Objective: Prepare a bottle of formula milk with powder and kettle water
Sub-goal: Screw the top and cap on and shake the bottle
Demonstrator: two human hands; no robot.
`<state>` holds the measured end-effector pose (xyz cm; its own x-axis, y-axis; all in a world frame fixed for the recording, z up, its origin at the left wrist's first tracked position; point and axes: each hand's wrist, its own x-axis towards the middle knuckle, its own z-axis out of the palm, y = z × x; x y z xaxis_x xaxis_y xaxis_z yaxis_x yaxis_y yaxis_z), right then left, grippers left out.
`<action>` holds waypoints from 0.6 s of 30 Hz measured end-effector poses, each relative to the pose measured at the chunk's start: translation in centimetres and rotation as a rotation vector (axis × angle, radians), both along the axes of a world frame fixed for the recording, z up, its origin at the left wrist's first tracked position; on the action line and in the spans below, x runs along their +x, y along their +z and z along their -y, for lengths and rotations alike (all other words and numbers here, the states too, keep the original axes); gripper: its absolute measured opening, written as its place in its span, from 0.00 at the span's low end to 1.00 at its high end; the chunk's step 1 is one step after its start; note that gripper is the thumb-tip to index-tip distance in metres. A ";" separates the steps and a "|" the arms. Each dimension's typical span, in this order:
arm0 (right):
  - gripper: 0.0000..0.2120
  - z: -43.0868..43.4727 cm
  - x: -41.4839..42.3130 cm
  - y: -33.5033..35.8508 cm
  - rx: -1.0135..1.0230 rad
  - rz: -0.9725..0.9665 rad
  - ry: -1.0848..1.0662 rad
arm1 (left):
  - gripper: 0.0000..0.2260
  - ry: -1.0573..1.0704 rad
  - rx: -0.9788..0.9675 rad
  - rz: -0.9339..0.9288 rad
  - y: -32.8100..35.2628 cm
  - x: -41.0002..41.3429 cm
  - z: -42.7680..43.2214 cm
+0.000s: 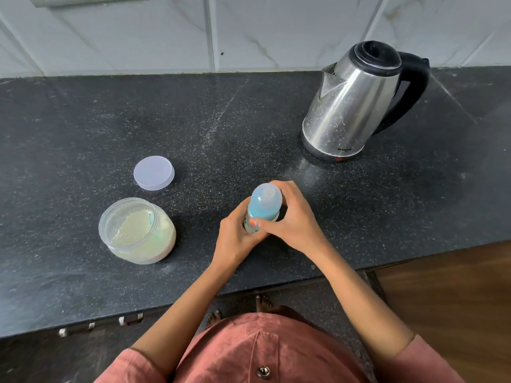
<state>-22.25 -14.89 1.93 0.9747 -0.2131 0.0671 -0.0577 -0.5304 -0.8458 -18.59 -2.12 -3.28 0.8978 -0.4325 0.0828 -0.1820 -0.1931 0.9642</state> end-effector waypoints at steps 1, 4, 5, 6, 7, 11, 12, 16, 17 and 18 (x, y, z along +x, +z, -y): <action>0.30 0.3 0.0 0.3 -0.003 -0.006 0.037 | 0.24 0.000 0.002 0.003 0.0 0.0 0.0; 0.31 1.3 0.0 0.8 0.035 -0.060 0.169 | 0.24 -0.003 0.009 0.013 0.1 0.0 -0.1; 0.31 1.5 0.1 0.8 0.051 -0.088 0.200 | 0.24 -0.004 0.009 0.014 0.2 0.0 0.0; 0.31 1.6 0.1 0.8 0.062 -0.105 0.211 | 0.24 -0.004 0.006 0.013 0.2 0.0 0.0; 0.31 1.7 0.2 0.7 0.070 -0.107 0.201 | 0.24 -0.005 0.003 0.011 0.2 -0.1 0.0; 0.29 1.2 0.1 0.5 0.066 -0.050 0.071 | 0.24 0.016 -0.012 0.007 0.4 -0.4 0.2; 0.28 0.9 -0.1 0.5 0.068 -0.030 0.037 | 0.23 0.028 -0.015 0.008 0.5 -0.6 0.3; 0.25 -1.1 -0.8 0.1 0.068 0.059 -0.153 | 0.22 0.063 -0.025 0.020 0.7 -1.1 0.6; 0.25 -1.6 -0.9 -0.1 0.067 0.079 -0.193 | 0.22 0.063 -0.027 0.022 0.7 -1.1 0.5; 0.25 -1.9 -1.0 -0.2 0.072 0.089 -0.216 | 0.21 0.059 -0.028 0.023 0.7 -1.1 0.5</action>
<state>-23.23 -12.99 1.69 0.8971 -0.4229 0.1278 -0.0865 -0.4519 -0.8879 -19.67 -2.61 -2.58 0.9194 -0.3761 0.1147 -0.1930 -0.1775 0.9650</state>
